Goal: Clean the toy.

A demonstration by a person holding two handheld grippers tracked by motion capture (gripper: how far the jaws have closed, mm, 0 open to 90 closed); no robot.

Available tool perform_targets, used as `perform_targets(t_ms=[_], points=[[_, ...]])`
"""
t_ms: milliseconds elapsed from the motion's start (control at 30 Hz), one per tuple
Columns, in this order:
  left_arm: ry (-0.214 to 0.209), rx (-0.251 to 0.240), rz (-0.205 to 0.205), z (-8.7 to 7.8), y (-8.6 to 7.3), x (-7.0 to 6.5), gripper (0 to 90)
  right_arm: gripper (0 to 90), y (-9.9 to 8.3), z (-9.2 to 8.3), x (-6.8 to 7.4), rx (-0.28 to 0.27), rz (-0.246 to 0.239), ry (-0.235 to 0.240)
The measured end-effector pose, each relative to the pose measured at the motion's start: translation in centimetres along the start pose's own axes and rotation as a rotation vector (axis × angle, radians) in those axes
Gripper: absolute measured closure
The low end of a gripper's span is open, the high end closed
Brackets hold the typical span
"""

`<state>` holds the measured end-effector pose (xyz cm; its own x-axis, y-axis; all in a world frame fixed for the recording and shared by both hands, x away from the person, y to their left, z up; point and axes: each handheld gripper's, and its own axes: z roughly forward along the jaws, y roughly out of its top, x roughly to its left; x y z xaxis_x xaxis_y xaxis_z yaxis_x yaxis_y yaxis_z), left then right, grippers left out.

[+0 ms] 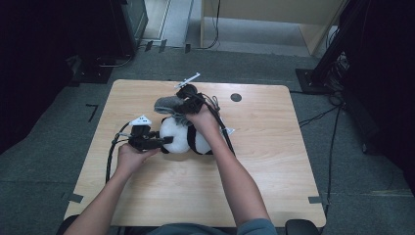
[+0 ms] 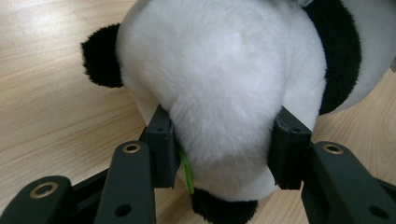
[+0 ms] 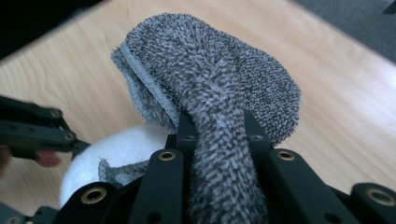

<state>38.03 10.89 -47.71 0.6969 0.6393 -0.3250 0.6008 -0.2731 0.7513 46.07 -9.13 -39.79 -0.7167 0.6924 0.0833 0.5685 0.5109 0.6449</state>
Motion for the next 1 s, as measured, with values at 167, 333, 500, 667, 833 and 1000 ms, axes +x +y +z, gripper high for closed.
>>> perform_targets(t_ms=[167, 333, 500, 667, 833, 1000], points=[[-0.003, -0.001, -0.014, 0.0, -0.1, 0.1, 52.6, 76.7, -0.3, 0.4, -0.2, 0.048, -0.032, -0.044], [0.000, -0.004, -0.010, 0.1, -0.1, 0.0, 52.8, 76.9, -1.8, -0.1, -2.9, 0.097, 0.023, -0.088], [0.001, -0.004, -0.012, 0.1, 0.0, -0.1, 52.9, 76.8, -3.2, -1.4, -5.3, 0.065, 0.080, -0.090], [-0.003, -0.005, -0.015, 0.1, 0.0, -0.1, 53.0, 76.8, -4.7, -2.3, -7.1, 0.044, 0.130, -0.096], [-0.009, -0.010, -0.017, 0.2, 0.0, 0.0, 53.0, 76.8, -6.4, -2.7, -8.7, 0.039, 0.197, -0.097], [-0.008, -0.008, -0.017, 0.1, 0.0, 0.0, 53.1, 76.8, -8.5, -2.7, -10.4, 0.029, 0.281, -0.107]])
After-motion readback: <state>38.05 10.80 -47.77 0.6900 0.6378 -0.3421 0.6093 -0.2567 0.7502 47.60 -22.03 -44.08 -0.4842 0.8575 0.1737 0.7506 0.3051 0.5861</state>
